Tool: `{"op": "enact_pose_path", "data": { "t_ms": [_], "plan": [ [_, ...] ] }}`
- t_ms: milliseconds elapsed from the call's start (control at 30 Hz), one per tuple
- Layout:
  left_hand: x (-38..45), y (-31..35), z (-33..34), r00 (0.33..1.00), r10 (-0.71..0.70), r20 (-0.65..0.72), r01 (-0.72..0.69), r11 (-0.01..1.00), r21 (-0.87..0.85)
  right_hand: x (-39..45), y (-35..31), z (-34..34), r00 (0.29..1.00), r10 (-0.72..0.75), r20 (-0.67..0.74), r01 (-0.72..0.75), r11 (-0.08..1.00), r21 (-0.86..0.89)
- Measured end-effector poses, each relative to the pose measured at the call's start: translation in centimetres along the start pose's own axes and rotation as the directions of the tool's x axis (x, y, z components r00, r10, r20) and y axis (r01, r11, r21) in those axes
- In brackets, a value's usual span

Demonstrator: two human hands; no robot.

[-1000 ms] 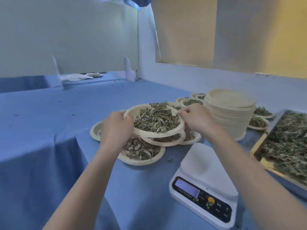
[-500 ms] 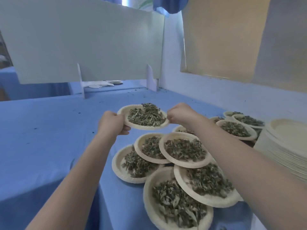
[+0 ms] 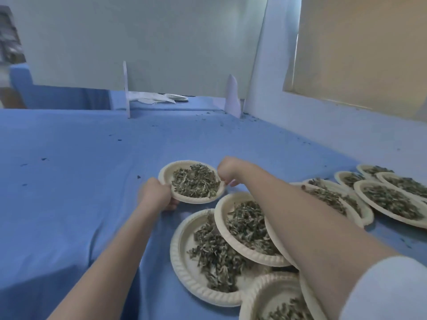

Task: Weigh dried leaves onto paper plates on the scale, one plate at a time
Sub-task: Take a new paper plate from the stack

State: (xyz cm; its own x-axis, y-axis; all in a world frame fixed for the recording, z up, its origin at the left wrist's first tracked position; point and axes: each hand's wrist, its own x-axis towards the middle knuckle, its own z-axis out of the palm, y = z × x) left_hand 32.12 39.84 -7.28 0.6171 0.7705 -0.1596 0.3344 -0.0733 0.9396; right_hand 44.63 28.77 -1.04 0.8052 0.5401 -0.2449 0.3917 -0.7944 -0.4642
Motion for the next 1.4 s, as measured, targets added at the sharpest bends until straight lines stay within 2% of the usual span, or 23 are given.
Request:
{"op": "enact_pose_path", "data": {
  "t_ms": [100,200,367,433,500,567,633,767,867,1133,1233,1333,1400],
  "plan": [
    [0.6,-0.8,0.3,1.000,0.020,0.009,-0.020,0.994,0.107,0.6,0.0,0.5,0.999,-0.037,0.021,0.039,0.989,-0.144],
    [0.5,-0.4,0.3,0.995,0.068,0.077,-0.089,0.946,0.312,0.3,0.2,0.0,0.999,-0.020,0.025,0.026,0.968,-0.252],
    [-0.7,0.7,0.5,0.985,0.109,0.136,-0.170,0.769,0.616,-1.0,0.3,-0.8,0.997,0.001,0.071,0.023,0.944,-0.329],
    [-1.7,1.3,0.3,0.983,0.106,0.151,-0.182,0.693,0.698,-2.1,0.2,-1.2,0.997,-0.001,0.081,0.029,0.940,-0.341],
    [-3.1,2.3,0.0,0.985,0.123,0.123,-0.173,0.657,0.734,-3.5,0.0,-1.8,0.998,-0.014,0.060,0.033,0.939,-0.341],
    [-4.5,3.7,-0.1,0.982,0.169,0.083,-0.177,0.680,0.711,-5.2,-0.1,-2.7,0.998,-0.050,0.023,0.055,0.951,-0.305],
    [-6.3,5.4,0.3,0.966,0.243,0.090,-0.241,0.718,0.653,-7.3,-0.1,-3.6,0.996,-0.087,-0.019,0.079,0.965,-0.250],
    [-11.3,9.0,2.1,0.921,0.328,0.213,-0.391,0.758,0.522,-12.5,0.4,-5.6,0.976,-0.196,-0.097,0.174,0.963,-0.204],
    [-15.6,11.1,3.9,0.884,0.362,0.296,-0.464,0.760,0.456,-16.6,2.1,-7.8,0.968,-0.211,-0.135,0.183,0.964,-0.194],
    [-28.5,17.3,11.1,0.761,0.491,0.424,-0.630,0.717,0.300,-28.4,11.3,-14.7,0.959,-0.112,-0.260,0.080,0.988,-0.131],
    [-32.7,18.7,15.4,0.693,0.527,0.493,-0.701,0.653,0.287,-31.9,16.6,-16.5,0.936,-0.045,-0.348,0.025,0.998,-0.062],
    [-35.6,19.4,20.1,0.623,0.519,0.585,-0.741,0.632,0.227,-34.5,21.9,-18.2,0.910,0.031,-0.414,-0.035,0.999,-0.001],
    [-36.4,19.6,23.0,0.603,0.531,0.595,-0.761,0.605,0.232,-35.6,25.1,-19.1,0.880,0.074,-0.469,-0.067,0.997,0.032]
  ]
}}
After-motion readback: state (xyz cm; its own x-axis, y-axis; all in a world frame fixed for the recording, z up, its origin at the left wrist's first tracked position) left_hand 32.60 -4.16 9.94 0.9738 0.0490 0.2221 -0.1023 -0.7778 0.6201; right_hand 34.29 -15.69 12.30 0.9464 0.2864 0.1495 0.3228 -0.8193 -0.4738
